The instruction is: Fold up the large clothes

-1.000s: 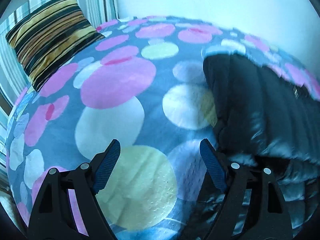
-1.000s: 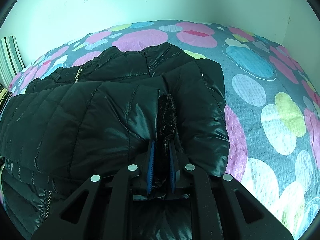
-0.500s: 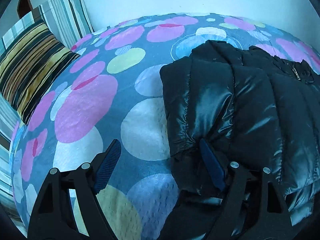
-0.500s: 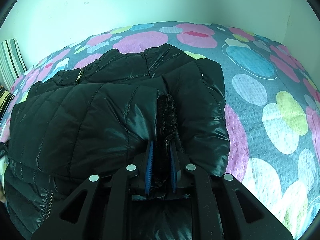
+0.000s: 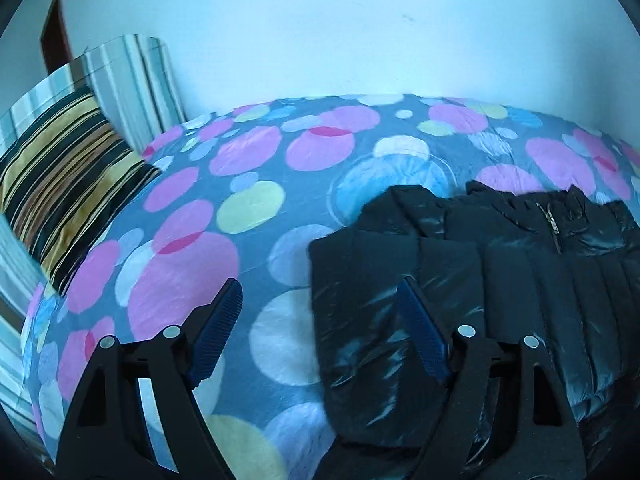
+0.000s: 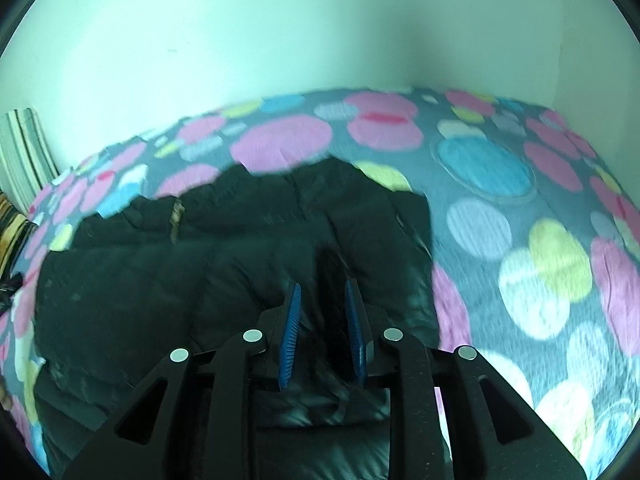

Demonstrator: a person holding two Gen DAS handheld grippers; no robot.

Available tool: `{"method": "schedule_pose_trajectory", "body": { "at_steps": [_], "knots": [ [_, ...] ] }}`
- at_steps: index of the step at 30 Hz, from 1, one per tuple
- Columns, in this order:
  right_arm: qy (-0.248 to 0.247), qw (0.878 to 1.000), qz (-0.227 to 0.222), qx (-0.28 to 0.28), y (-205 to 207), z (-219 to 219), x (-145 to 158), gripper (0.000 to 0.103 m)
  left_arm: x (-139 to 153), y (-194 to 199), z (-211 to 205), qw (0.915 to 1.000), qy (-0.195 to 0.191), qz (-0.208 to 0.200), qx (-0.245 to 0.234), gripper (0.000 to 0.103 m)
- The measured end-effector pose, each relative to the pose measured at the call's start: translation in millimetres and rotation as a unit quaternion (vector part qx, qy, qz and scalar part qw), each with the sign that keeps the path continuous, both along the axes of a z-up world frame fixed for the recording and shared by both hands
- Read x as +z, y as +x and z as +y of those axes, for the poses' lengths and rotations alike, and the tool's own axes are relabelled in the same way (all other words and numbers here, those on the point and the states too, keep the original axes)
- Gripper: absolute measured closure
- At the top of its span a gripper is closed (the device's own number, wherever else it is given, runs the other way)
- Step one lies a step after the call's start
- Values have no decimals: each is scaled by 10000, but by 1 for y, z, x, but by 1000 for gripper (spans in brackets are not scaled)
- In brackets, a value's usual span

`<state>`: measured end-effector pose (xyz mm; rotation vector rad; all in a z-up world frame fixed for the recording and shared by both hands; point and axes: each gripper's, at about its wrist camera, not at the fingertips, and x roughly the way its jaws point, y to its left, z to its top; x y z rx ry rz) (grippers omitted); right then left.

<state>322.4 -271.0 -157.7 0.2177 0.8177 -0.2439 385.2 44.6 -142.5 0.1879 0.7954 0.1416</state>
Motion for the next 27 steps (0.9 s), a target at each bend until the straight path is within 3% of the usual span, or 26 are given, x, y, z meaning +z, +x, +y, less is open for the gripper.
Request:
{"method": "schedule_pose_trajectory", "body": {
  "at_steps": [3,7,10,14,18,20,21,27],
  "knots": [
    [185,9986,2,501,17,14,-2,80,-19,8,-12,9993,98,320,-149,23],
    [18,9953,553,801,36,25,-34,78,-47,15,-13,9968,89,778,-183,22],
    [217,9943,675,800,42,20,-51,78,-60,23,-7,9956,-135,922,-81,14],
    [48,9943,670,832,41,27,-50,78,-53,22,-4,9961,-215,850,-79,14],
    [26,9953,420,870,22,29,-30,73,-31,-8,5,9983,-190,523,-183,14],
    [107,9960,257,852,-1,26,-18,55,-22,-32,15,9986,-259,431,-178,14],
    [125,9962,189,843,-10,24,-14,52,-19,-43,21,9986,-291,399,-168,14],
    [118,9977,118,663,-95,7,1,50,-12,-131,57,9956,-744,507,-245,14]
  ]
}}
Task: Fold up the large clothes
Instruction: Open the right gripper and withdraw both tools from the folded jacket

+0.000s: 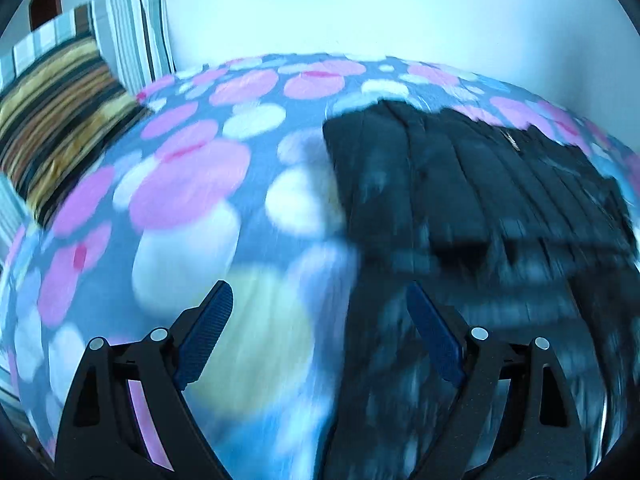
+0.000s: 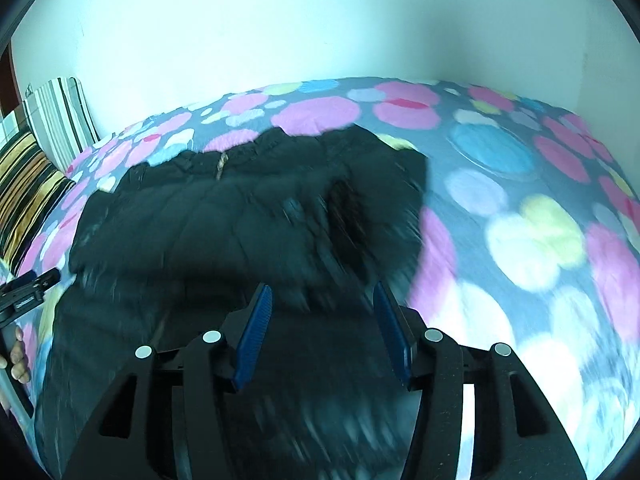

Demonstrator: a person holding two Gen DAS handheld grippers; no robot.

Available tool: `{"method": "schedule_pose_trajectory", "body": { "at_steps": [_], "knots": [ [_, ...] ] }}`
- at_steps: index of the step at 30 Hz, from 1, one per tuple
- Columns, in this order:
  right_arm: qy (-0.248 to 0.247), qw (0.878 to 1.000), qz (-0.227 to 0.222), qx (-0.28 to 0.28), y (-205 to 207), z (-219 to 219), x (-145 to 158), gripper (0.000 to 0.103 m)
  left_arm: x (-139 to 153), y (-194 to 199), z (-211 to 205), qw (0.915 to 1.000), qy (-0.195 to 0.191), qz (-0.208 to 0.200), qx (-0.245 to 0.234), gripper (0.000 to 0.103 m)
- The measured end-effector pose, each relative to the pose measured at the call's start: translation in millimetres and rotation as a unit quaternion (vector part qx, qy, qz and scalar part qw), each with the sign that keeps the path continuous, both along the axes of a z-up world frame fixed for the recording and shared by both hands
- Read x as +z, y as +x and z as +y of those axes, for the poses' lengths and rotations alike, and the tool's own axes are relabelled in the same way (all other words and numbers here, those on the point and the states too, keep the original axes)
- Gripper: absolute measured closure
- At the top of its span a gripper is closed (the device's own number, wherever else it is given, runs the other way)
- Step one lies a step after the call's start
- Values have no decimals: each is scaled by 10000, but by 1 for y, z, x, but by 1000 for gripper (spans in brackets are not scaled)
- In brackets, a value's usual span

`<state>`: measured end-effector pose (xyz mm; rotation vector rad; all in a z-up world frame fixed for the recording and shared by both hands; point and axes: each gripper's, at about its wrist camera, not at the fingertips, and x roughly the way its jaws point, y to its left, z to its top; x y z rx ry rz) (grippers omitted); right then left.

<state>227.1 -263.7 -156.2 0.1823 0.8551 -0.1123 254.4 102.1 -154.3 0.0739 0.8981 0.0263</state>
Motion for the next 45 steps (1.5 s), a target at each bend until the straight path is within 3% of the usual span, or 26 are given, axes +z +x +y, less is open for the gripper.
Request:
{"method": "schedule_pose_trajectory", "body": {
  "at_steps": [9,17,22,25,27,29,34,36,38,45],
  "knots": [
    [86,9994,275,-171,-106,-13,-6,50,-13,-104,21,9982,-351,413,-252,14],
    [361,9977,580,-5,-161,0,-30,50,-25,-141,10,9956,-439,589,-584,14],
    [608,9960,651,4,-182,8,-41,47,-32,-151,14,9927,-781,755,-532,15],
    [513,9966,646,77,-189,16,-43,48,-35,-157,14,9905,-978,772,-576,28],
    [543,9963,657,114,-190,17,-43,58,-34,-160,9,9904,-940,742,-692,42],
    [583,9959,673,146,-191,18,-43,71,-32,-164,5,9900,-903,722,-803,49],
    [605,9962,604,178,-196,19,-42,88,-32,-168,-1,9903,-843,668,-876,64],
    [655,9962,542,174,-198,19,-40,91,-29,-170,-4,9901,-791,627,-971,84],
    [665,9965,468,166,-201,20,-36,93,-24,-174,-5,9904,-785,565,-989,91],
    [859,9962,12,149,-221,16,-7,95,19,-191,7,9896,-1065,113,-960,94]
  ]
}}
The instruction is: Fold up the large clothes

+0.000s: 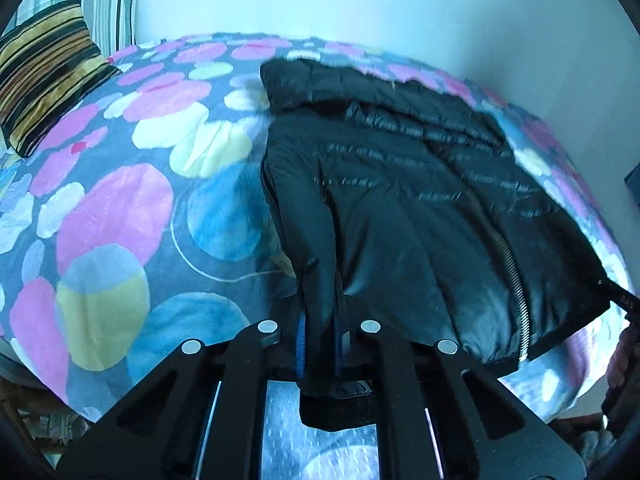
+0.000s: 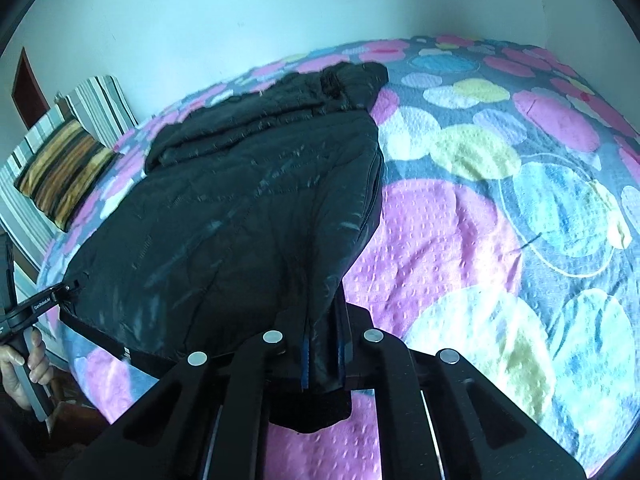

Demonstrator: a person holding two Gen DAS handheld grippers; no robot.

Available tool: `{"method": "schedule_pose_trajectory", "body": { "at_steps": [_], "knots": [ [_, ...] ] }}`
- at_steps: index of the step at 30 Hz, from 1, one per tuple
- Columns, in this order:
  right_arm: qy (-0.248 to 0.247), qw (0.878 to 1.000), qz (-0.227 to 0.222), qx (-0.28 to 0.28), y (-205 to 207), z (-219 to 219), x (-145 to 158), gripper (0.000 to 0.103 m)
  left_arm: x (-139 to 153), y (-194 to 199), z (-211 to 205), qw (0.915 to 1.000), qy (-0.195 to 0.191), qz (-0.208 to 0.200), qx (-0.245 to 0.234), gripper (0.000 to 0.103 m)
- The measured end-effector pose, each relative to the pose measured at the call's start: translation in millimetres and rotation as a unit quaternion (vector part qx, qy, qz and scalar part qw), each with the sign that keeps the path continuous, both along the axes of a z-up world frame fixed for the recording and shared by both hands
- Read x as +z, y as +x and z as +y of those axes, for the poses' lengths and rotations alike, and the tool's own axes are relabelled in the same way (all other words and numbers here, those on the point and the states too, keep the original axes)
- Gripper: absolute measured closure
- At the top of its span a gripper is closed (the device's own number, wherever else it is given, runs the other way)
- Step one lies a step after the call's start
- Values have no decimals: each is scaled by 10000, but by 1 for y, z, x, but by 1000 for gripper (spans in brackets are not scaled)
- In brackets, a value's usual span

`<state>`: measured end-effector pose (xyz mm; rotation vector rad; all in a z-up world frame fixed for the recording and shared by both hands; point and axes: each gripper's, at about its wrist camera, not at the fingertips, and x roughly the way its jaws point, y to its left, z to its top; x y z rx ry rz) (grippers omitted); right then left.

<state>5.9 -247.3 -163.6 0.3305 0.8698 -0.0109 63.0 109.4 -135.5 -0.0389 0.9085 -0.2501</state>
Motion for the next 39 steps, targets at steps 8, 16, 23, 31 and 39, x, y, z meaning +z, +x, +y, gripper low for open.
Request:
{"method": "schedule_pose_trajectory", "body": {
  "at_steps": [8,16,23,31,39],
  "knots": [
    [27,9975,-709,47,-9,4,53,95,67,3,5,9970,-339,-670,174,94],
    [211,9910,-1320,57,40,-12,100,95,109,69,-3,9922,-520,-1099,273,94],
    [454,9886,-1433,-70,124,-32,109,95,102,163,-18,9934,-489,-928,456,94],
    [359,9936,-1011,-358,215,-50,78,95,50,258,-46,9969,35,-564,540,94],
    [285,9981,-159,-515,291,-64,6,95,-8,313,-57,9977,341,-24,581,92]
  ]
}}
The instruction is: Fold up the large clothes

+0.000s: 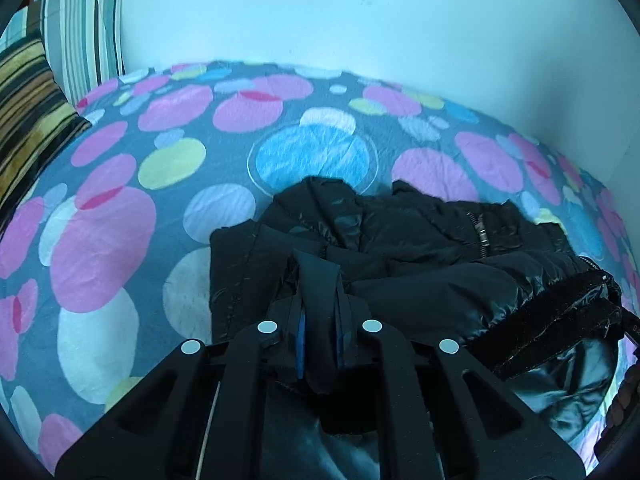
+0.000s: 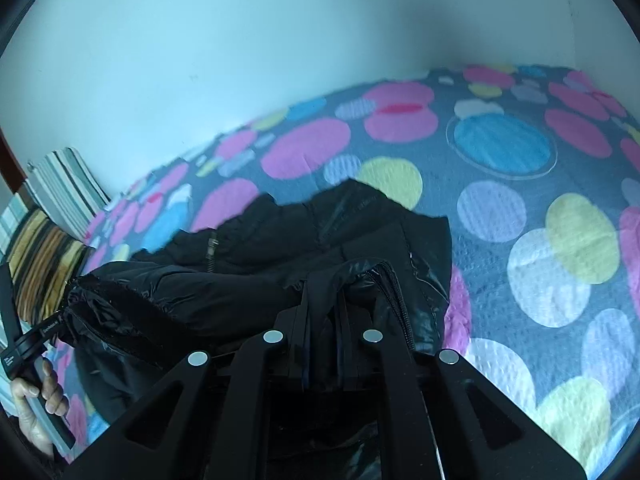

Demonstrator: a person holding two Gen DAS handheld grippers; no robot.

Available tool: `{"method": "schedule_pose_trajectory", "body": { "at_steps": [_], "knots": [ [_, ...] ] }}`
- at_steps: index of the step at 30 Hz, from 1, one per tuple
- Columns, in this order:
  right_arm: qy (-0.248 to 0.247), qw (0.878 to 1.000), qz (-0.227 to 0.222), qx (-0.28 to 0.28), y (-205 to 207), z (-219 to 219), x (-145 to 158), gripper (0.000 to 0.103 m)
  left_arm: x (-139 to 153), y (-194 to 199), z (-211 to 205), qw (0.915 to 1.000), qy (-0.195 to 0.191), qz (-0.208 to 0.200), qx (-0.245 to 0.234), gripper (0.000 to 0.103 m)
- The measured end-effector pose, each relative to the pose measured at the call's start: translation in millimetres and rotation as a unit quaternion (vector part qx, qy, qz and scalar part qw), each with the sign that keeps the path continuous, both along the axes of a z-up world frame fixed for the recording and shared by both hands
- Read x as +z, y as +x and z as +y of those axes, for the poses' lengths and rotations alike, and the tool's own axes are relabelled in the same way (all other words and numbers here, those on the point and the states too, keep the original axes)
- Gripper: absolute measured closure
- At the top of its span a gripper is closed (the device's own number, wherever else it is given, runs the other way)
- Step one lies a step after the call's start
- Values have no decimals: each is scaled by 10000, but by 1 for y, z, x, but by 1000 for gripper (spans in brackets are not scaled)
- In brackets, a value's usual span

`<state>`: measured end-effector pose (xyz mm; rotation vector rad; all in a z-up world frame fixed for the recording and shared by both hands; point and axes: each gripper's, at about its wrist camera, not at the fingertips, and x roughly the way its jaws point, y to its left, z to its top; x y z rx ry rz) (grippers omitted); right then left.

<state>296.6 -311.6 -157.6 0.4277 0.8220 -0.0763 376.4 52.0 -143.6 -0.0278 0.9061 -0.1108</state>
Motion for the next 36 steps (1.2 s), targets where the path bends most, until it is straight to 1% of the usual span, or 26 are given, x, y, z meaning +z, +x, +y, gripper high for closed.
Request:
{"method": "schedule_pose_trajectory", "body": {
  "at_steps": [4,7,10,14,16,18,19,21,24,25,27,28,29,31,36],
  "knots": [
    [61,9995,317,6,17,-2,-29,95,-21,8,-3,9999,-43,58,-77,92],
    [44,9993,357,33,19,-1,-40,95,-27,7,-9,9998,122,-19,-146,92],
    [86,9993,369,31,20,-2,-40,95,-23,7,-9,9996,171,-78,-195,92],
    [154,9992,376,20,20,-3,-39,95,-11,2,-4,9995,134,-180,-215,86],
    [179,9991,391,29,22,-4,-39,95,-6,-2,-1,9994,126,-228,-231,77],
    [238,9989,402,35,22,-6,-37,95,2,-10,5,9990,263,-367,-69,46],
    [258,9988,404,38,22,-7,-36,94,5,-12,9,9988,242,-414,-21,43],
    [268,9989,390,62,20,-7,-32,92,13,-18,20,9991,74,-412,0,38],
    [284,9990,349,53,15,-8,-25,88,23,-27,31,9987,50,-515,30,33],
    [309,9990,319,30,12,-9,-20,84,25,-30,33,9985,60,-540,16,32],
    [416,9990,171,-20,2,-12,-9,64,31,-36,39,9981,66,-611,26,28],
    [444,9990,57,-43,-3,-14,-2,42,33,-38,42,9979,43,-645,51,28],
    [411,9991,-67,-83,-8,-14,4,32,36,-41,46,9977,9,-672,79,28],
    [265,9993,-234,-78,-18,-15,18,32,41,-45,54,9973,-110,-719,130,28],
    [148,9995,-287,35,-30,-20,29,32,47,-50,65,9965,-122,-796,201,28]
  ]
}}
